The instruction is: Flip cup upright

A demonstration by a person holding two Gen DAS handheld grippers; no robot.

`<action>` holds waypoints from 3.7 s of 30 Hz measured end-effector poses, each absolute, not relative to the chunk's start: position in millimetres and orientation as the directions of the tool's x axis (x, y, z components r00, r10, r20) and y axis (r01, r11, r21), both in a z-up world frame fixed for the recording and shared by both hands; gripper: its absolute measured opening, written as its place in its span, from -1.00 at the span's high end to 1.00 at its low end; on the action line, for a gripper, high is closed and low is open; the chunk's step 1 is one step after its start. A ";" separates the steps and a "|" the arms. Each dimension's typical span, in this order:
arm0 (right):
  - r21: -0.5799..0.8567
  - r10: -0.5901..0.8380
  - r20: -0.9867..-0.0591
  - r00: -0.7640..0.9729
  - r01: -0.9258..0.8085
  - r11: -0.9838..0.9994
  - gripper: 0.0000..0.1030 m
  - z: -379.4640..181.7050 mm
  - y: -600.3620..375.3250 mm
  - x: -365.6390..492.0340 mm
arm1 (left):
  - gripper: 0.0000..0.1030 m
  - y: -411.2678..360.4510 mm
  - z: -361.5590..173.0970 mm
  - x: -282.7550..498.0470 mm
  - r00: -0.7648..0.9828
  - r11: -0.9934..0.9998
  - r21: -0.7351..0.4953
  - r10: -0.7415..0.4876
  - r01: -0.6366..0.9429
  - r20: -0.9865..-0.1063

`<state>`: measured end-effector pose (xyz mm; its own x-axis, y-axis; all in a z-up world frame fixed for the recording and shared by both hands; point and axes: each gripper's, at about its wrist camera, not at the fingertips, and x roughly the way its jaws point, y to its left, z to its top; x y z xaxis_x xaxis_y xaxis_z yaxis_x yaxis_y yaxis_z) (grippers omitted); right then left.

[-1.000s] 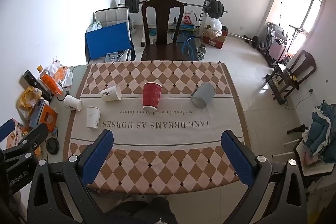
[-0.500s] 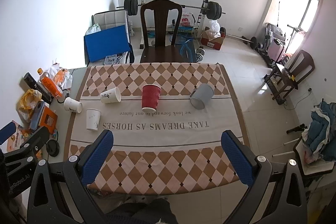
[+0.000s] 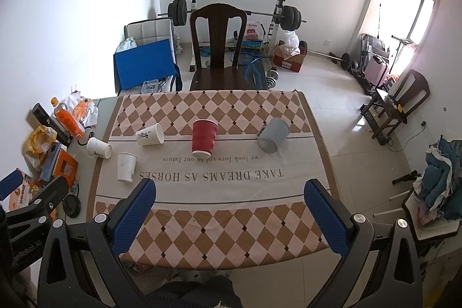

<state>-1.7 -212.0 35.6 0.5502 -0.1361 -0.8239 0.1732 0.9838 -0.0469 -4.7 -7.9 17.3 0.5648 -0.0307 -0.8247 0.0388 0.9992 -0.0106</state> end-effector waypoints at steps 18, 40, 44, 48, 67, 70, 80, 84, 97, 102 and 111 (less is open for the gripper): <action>-0.043 -0.135 -0.819 0.558 0.174 0.984 -1.00 36.4 -211.6 -3.8 | -1.00 -10.1 17.7 -5.1 0.568 0.999 -0.011 -0.031 0.039 -0.822; -0.043 -0.134 -0.816 0.562 0.173 0.984 -1.00 42.8 -214.8 -6.2 | -1.00 -12.6 19.9 -6.8 0.572 0.999 -0.012 -0.033 0.040 -0.819; -0.042 -0.135 -0.815 0.563 0.176 0.984 -1.00 53.1 -220.2 -5.0 | -1.00 -15.0 22.1 -6.1 0.572 0.999 -0.013 -0.033 0.039 -0.820; -0.039 -0.134 -0.815 0.564 0.178 0.983 -1.00 49.3 -218.4 -5.7 | -1.00 -14.7 23.0 -5.7 0.572 0.999 -0.014 -0.036 0.043 -0.820; -0.040 -0.107 -0.867 0.486 0.147 0.988 -1.00 3.1 -191.1 48.3 | -1.00 48.9 -58.9 56.2 0.502 0.996 0.061 0.085 -0.064 -0.861; -0.045 -0.097 -0.901 0.422 0.131 0.990 -1.00 -47.7 -159.6 79.6 | -1.00 70.7 -90.8 73.5 0.452 0.990 0.089 0.131 -0.112 -0.882; -0.076 -0.077 -0.970 0.229 0.011 0.997 -0.78 -194.4 -100.0 180.7 | -0.99 129.5 -188.0 138.0 0.249 0.948 0.155 0.227 -0.277 -0.942; -0.083 -0.074 -0.982 0.175 -0.045 0.996 -0.66 -239.1 -78.5 217.7 | -0.99 150.7 -223.3 171.5 0.165 0.928 0.130 0.198 -0.349 -0.966; -0.126 -0.121 -0.991 0.056 -0.110 0.986 -0.47 -340.0 -30.5 307.4 | -0.61 221.7 -323.6 261.6 0.118 0.740 -0.153 -0.100 -0.655 -0.988; -0.126 -0.122 -0.992 0.040 -0.111 0.986 -0.47 -356.2 -21.0 328.9 | -0.59 240.0 -349.1 277.3 0.135 0.655 -0.201 -0.151 -0.728 -0.979; -0.127 -0.126 -0.992 0.016 -0.108 0.986 -0.47 -373.3 -12.1 347.4 | -0.11 246.0 -384.0 294.0 0.142 0.599 -0.248 -0.219 -0.761 -0.965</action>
<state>347.4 -12.1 -373.3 0.0157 -0.1264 -0.9919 -0.1084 0.9859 -0.1274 294.0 246.0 -384.0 0.1416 -0.2192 -0.9653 -0.7611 0.5994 -0.2478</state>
